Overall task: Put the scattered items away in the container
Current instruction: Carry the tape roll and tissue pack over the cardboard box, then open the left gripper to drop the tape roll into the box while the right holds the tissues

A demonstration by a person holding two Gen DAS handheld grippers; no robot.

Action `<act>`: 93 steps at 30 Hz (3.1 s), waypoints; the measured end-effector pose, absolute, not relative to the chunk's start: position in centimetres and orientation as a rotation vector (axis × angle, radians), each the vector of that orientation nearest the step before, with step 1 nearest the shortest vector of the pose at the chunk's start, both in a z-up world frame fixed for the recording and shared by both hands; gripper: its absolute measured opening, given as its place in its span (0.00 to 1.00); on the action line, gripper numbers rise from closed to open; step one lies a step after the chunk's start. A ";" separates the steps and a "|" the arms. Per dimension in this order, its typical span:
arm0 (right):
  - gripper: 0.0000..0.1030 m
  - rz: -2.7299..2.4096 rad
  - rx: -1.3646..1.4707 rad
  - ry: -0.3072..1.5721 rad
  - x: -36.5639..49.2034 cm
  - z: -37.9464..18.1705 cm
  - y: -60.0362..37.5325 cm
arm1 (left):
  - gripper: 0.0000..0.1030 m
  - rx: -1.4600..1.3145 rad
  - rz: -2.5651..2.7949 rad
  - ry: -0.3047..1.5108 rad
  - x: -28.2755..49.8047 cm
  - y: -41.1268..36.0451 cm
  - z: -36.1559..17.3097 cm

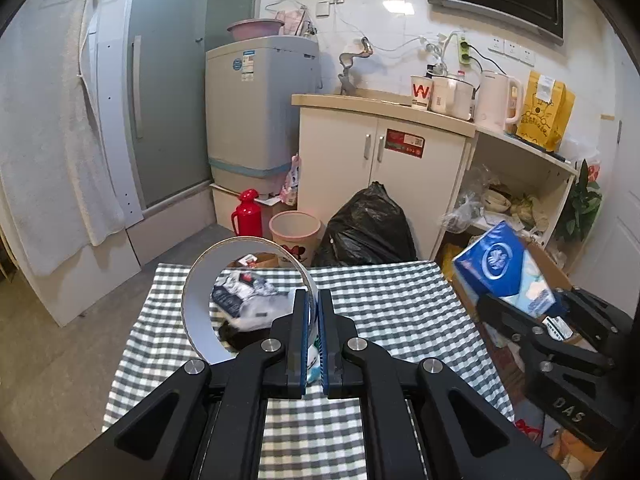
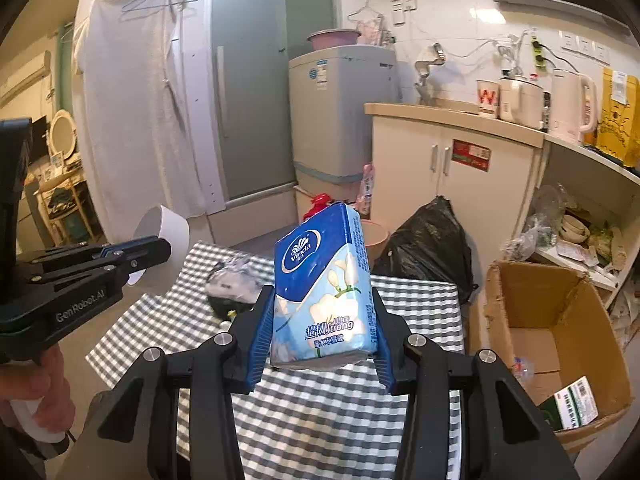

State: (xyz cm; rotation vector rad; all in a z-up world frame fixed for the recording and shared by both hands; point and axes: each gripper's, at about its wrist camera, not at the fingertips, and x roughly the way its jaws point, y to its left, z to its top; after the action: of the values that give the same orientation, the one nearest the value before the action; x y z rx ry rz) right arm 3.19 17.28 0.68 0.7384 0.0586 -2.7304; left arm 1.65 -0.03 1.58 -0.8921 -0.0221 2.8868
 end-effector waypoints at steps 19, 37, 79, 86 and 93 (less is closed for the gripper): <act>0.42 -2.914 0.769 0.064 2.3 3.0 27.5 | 0.04 -0.833 2.723 0.029 -1.7 9.5 3.1; 0.43 -3.085 0.875 -0.005 2.0 2.5 36.5 | 0.04 -0.789 2.487 0.089 -4.3 21.4 2.9; 0.43 -3.096 1.231 -0.120 -3.0 -4.8 47.2 | 0.04 -0.988 2.199 0.221 -9.4 36.2 -6.5; 0.44 -3.099 1.219 -0.133 -2.8 -4.9 47.1 | 0.09 -0.974 2.197 0.242 -9.3 36.5 -6.6; 0.46 -3.135 1.152 -0.141 -2.3 -3.5 46.5 | 0.27 -0.930 2.224 0.226 -9.0 35.9 -5.4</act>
State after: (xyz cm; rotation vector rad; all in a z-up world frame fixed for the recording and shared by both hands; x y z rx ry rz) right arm -2.33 46.47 -3.50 1.1518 -0.1406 -3.1345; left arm -8.96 35.88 -5.41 -0.9303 0.2262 2.2239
